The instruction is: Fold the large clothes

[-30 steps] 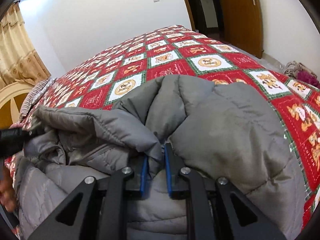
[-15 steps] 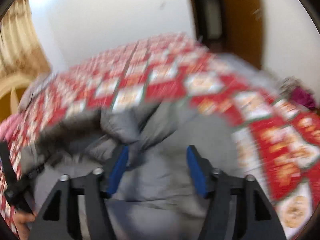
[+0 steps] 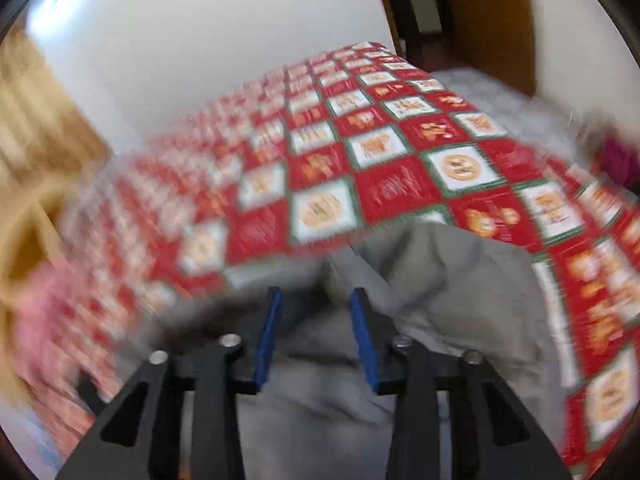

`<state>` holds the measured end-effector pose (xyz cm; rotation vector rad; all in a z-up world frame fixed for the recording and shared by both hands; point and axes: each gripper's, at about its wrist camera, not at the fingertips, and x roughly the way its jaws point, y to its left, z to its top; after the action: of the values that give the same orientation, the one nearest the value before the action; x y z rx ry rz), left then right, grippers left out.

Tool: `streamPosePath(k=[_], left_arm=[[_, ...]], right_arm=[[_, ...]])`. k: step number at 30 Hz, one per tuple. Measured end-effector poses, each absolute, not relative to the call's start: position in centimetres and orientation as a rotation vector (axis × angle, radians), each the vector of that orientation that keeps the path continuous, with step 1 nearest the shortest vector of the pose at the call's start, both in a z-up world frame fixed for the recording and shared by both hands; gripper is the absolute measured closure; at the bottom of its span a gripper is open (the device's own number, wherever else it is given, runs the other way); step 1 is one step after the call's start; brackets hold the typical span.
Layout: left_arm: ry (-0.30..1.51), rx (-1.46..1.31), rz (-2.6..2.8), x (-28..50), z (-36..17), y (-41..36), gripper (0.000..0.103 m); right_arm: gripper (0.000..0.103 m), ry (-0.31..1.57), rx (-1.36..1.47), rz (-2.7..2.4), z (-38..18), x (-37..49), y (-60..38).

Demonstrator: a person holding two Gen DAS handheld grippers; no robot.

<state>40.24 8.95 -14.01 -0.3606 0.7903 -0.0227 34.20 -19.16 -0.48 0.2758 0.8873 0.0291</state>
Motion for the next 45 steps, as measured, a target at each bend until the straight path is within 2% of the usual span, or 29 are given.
streamPosePath(k=[1,2,3,7,10,12,15,20,21,23,29,33,35,36,38,41,45], left_arm=[[0.790,-0.354,-0.020,40.2,-14.0,8.8,0.092],[0.788,-0.352,-0.018,40.2,-14.0,8.8,0.092],[0.788,-0.352,-0.018,40.2,-14.0,8.8,0.092],[0.786,-0.358,-0.022,40.2,-14.0,8.9,0.092],[0.785,-0.360,-0.024,40.2,-14.0,8.9,0.092],[0.785,-0.365,-0.028,40.1,-14.1,9.0,0.092],[0.784,-0.369,-0.032,40.1,-14.0,9.0,0.092],[0.784,-0.374,-0.033,40.1,-14.0,9.0,0.092],[0.784,-0.374,-0.033,40.1,-14.0,9.0,0.092],[0.784,-0.375,-0.033,40.1,-14.0,9.1,0.092],[0.784,-0.374,-0.032,40.1,-14.0,9.1,0.092],[0.785,-0.375,-0.032,40.2,-14.0,9.1,0.092],[0.785,-0.380,-0.035,40.1,-14.0,9.1,0.092],[0.784,-0.390,-0.043,40.1,-14.0,9.2,0.092],[0.777,-0.427,-0.076,40.0,-13.9,9.4,0.092],[0.743,-0.498,-0.103,39.0,-13.3,10.5,0.091],[0.633,-0.449,-0.116,35.9,-9.3,11.2,0.090]], right_arm=[[0.030,0.893,0.198,-0.020,-1.2,34.0,-18.4],[0.014,0.897,0.134,-0.073,-2.0,34.1,-17.7],[0.012,0.908,0.100,-0.111,-2.9,34.5,-17.2],[0.015,0.966,0.115,-0.207,-5.1,36.9,-17.9],[0.033,1.029,0.233,-0.186,-5.9,36.6,-20.8],[0.033,1.039,0.258,-0.130,-5.3,34.6,-22.1],[0.027,1.035,0.199,-0.111,-5.0,30.1,-23.6],[0.027,1.007,0.151,-0.242,-3.6,26.0,-27.2],[0.029,0.972,0.152,-0.261,-2.7,25.9,-27.6],[0.040,0.895,0.222,-0.211,-0.7,26.1,-28.0],[0.042,0.720,0.426,0.038,2.7,32.2,-24.4],[0.051,0.795,0.434,0.020,-0.9,36.1,-22.4],[0.054,0.949,0.365,-0.002,-5.2,36.4,-21.1],[0.054,0.960,0.303,0.005,-7.3,35.7,-20.6],[0.053,0.825,0.162,0.019,-8.2,33.9,-19.4],[0.051,0.816,0.115,-0.003,-8.2,33.7,-18.6],[0.050,0.802,0.113,-0.001,-8.1,33.2,-19.0]])
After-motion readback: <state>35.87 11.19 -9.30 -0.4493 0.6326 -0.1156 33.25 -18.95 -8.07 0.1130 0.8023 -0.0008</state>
